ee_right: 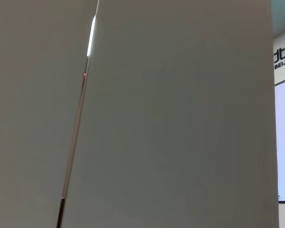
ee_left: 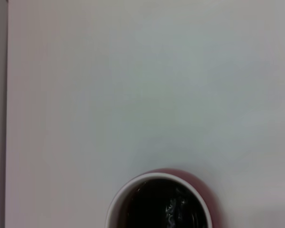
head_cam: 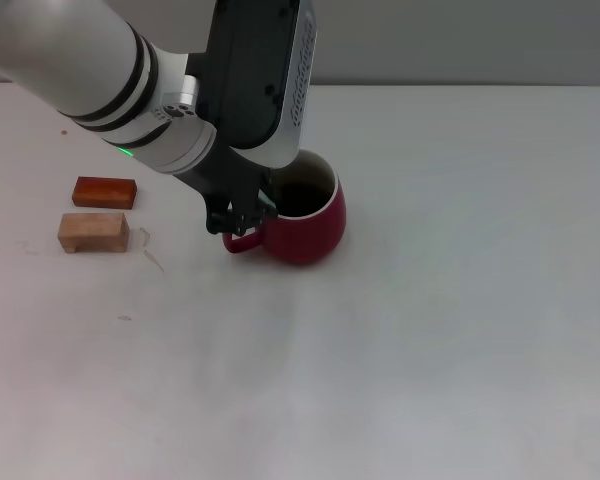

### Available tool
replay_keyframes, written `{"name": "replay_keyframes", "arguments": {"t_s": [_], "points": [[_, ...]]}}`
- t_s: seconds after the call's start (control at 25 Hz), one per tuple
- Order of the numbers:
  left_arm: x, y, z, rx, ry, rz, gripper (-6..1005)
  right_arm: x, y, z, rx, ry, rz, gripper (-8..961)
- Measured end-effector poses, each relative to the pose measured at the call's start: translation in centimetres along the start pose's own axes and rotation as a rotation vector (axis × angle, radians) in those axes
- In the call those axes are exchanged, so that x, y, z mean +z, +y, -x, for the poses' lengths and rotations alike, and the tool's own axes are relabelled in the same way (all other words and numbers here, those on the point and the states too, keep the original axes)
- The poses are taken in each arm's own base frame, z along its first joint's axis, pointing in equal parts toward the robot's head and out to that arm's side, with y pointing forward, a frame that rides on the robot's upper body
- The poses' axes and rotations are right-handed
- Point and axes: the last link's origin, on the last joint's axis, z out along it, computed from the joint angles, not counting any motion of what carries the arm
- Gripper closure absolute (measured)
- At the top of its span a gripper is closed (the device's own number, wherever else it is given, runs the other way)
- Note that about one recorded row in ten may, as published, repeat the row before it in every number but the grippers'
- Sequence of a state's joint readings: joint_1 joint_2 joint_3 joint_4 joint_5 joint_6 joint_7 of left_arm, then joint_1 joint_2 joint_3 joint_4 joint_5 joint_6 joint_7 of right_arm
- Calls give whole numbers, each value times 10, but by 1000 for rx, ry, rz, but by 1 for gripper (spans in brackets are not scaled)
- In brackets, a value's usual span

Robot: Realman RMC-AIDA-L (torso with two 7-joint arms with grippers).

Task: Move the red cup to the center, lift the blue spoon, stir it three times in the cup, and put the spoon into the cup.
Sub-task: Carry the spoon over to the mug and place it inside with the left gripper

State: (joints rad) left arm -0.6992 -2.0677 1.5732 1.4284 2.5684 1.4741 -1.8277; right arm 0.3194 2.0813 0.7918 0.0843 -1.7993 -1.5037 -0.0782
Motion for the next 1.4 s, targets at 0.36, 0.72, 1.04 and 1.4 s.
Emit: {"name": "replay_keyframes", "arguments": {"t_s": [0.36, 0.72, 1.04, 1.4], "points": [[-2, -2, -15, 7, 90, -16, 861, 1, 0, 0, -2, 1, 1, 269], [3, -6, -20, -3, 125, -55, 862, -1, -2, -1, -6, 7, -1, 269], [7, -4, -21, -31, 111, -24, 814, 0, -3, -1, -8, 8, -1, 269], [3, -5, -22, -56, 120, -26, 752, 1, -2, -1, -8, 6, 1, 269]]}}
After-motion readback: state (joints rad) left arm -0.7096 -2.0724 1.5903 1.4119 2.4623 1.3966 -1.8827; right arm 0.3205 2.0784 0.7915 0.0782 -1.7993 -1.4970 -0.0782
